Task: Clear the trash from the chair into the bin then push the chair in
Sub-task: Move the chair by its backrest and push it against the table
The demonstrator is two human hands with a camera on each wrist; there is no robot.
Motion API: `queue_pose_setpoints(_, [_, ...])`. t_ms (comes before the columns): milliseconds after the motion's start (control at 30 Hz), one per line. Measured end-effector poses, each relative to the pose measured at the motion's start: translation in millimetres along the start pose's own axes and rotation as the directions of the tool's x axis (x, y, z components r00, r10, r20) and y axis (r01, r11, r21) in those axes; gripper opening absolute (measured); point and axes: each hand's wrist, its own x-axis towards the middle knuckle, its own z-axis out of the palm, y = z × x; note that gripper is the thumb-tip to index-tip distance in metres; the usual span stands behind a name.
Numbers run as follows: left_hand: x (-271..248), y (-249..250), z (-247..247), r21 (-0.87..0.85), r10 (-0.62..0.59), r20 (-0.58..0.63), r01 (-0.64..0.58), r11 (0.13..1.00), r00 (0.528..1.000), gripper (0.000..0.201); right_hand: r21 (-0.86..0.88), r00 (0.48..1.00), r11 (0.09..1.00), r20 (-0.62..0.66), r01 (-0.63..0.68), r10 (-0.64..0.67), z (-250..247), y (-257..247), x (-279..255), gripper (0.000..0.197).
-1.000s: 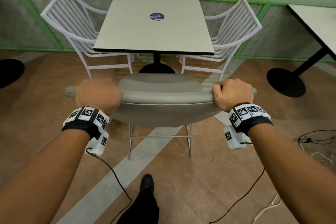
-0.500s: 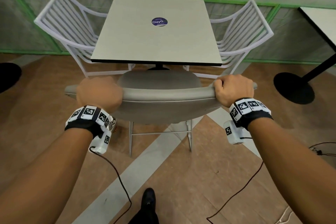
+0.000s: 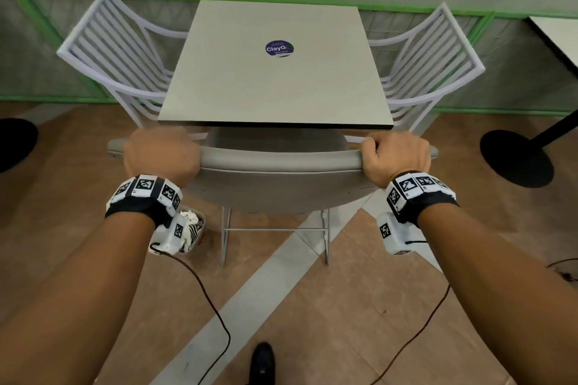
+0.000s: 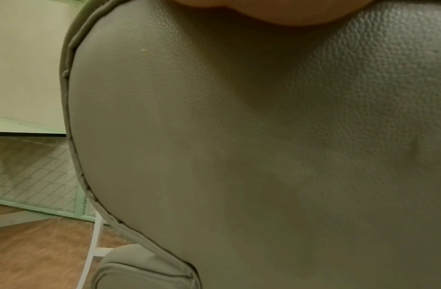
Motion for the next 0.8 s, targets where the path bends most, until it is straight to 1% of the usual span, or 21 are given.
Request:
queue_pose_setpoints(100, [8,0,0,-0.007,-0.004,-0.006,0.004,1.000,1.000,0.037,-0.011,1.000,1.000,-0.012,0.002,-0.002,-3,-1,7,0.043])
queue_pose_setpoints(233, [3,-3,-1,-0.002,0.017,0.000,-0.017,1.000,1.000,0.036,-0.020,1.000,1.000,-0.022,0.004,-0.004,-2,-2,2,0.041])
queue_pose_setpoints(400, [-7,-5,2,0.000,0.026,0.034,-0.026,1.000,0.999,0.035,-0.034,1.000,0.999,0.000,-0.030,0.030,-1,-1,-10,0.034])
queue_pose_setpoints(567, [-11,-8,1,-0.023,0.032,0.019,-0.032,0.999,0.999,0.034,-0.029,0.998,0.998,0.036,-0.058,0.059,-2,-5,-15,0.034])
queue_pose_setpoints(667, [-11,-8,0,-0.007,0.032,0.043,-0.031,0.999,0.999,0.035,-0.043,0.997,0.998,0.065,-0.049,0.052,-5,-6,-16,0.033])
queue_pose_setpoints(733, [-15,-10,-2,0.006,0.042,0.065,-0.043,0.999,0.997,0.035,-0.026,0.995,0.999,0.093,-0.038,0.040,-8,-8,-19,0.032])
queue_pose_setpoints(800, [-16,-9,-9,-0.015,0.065,0.077,-0.064,0.998,0.995,0.036,0.039,0.996,0.999,0.085,-0.021,0.018,-10,-7,-23,0.031])
